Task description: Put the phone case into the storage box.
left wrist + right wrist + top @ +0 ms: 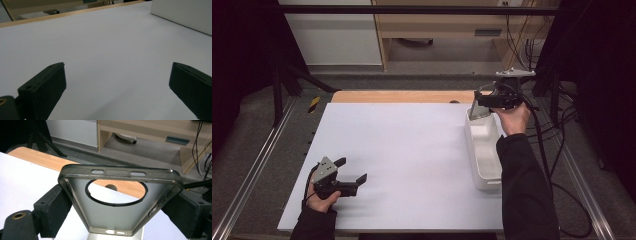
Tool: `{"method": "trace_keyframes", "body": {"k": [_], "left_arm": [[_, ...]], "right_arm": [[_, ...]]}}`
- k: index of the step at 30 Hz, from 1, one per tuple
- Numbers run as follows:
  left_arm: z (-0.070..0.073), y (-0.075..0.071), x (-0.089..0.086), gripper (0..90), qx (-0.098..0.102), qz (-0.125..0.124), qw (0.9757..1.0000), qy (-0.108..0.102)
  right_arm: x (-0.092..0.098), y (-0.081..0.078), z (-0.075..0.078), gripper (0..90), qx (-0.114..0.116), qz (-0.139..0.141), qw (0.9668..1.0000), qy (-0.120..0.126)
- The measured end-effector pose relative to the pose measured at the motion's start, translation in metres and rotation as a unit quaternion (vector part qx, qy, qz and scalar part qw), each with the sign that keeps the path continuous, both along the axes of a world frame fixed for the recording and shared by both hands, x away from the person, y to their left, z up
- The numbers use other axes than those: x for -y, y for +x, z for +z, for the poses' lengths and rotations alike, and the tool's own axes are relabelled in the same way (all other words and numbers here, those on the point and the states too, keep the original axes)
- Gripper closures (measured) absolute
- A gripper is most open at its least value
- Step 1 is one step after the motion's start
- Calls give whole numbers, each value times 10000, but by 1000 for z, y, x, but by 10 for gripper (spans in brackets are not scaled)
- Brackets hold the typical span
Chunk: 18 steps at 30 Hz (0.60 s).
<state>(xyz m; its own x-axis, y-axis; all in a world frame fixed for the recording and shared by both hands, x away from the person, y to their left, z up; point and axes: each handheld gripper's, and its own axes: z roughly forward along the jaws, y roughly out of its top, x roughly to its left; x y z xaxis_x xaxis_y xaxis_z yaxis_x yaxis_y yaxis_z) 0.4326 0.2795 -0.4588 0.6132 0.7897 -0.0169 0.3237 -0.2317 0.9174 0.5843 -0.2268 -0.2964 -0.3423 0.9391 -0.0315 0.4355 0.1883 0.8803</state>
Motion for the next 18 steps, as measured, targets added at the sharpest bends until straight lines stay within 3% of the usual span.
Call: {"method": "trace_keyframes", "body": {"k": [18], "left_arm": [[-1,0,2,7,6,-53,10000,48]], "right_arm": [[1,20,-27,130,-324,-378,9987,-54]]}}
